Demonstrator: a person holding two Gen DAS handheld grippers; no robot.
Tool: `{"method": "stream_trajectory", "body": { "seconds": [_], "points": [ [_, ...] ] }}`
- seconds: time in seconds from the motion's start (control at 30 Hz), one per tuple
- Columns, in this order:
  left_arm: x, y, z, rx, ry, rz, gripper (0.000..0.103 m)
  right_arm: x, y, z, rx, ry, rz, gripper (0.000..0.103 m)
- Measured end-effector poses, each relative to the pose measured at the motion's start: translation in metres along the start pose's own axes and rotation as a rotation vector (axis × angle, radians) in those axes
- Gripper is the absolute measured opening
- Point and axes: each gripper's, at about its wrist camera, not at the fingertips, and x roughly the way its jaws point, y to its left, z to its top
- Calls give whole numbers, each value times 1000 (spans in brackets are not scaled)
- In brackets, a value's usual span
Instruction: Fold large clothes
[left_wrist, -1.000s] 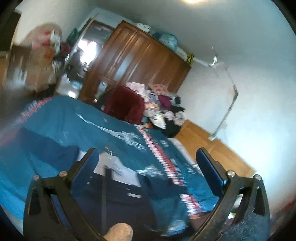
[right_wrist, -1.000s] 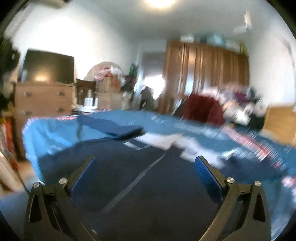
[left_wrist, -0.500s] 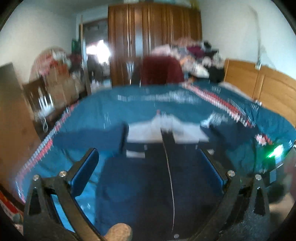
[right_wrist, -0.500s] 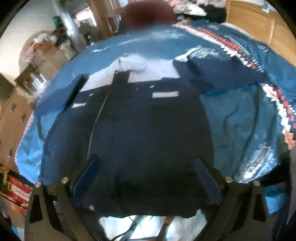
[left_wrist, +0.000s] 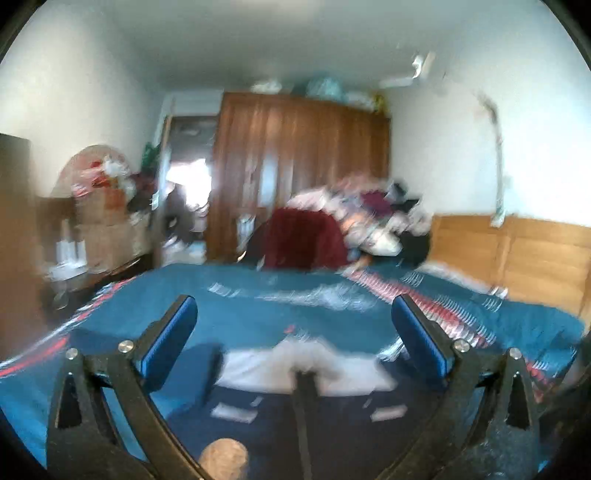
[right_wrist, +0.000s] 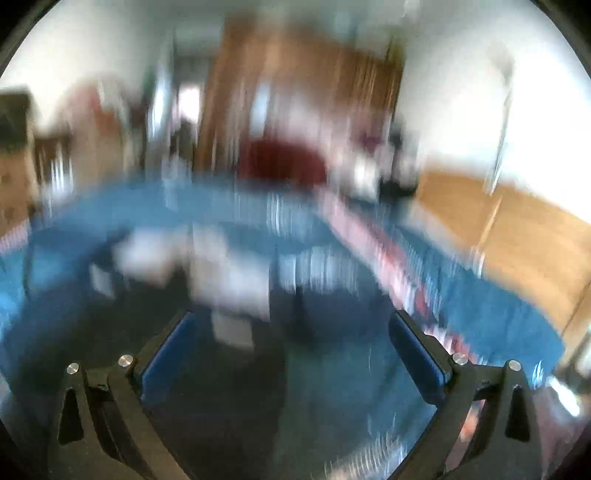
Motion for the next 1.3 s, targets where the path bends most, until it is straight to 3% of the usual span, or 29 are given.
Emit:
{"method": "stream_trajectory", "body": {
  "seconds": [0.07,0.17,0.33,0.47,0.53,0.73,0.83,0.93,0.97,1.03,1.17,1.3],
  "points": [
    [28,-9,-8,32,70,37,103,38,-38,-15,76,117,15,102],
    [72,-16,-34,41,197,26,103,83,-114,-22,233,200,27,103],
    [123,-18,-87,14,376,42,103,192,-293,-35,682,290,132,100],
    [144,-20,-108,8,449,50,103,273,-383,-44,919,329,158,78],
    [151,-21,-110,20,465,60,103,303,-409,-47,994,325,180,77],
    [171,-13,-110,10,494,69,103,345,-417,-45,969,339,148,75],
    [175,-10,-108,-3,488,76,103,344,-414,-43,963,311,144,67],
    [171,-2,-105,-13,483,80,103,347,-409,-34,942,306,160,34],
    [173,2,-104,-17,483,82,103,346,-406,-30,935,306,159,15],
    [168,13,-100,-31,475,92,103,331,-393,-9,888,263,150,9],
    [157,46,-92,-84,445,129,103,287,-326,64,759,118,296,8],
    [144,87,-86,-157,423,175,103,254,-205,156,586,14,523,8]
  ]
}}
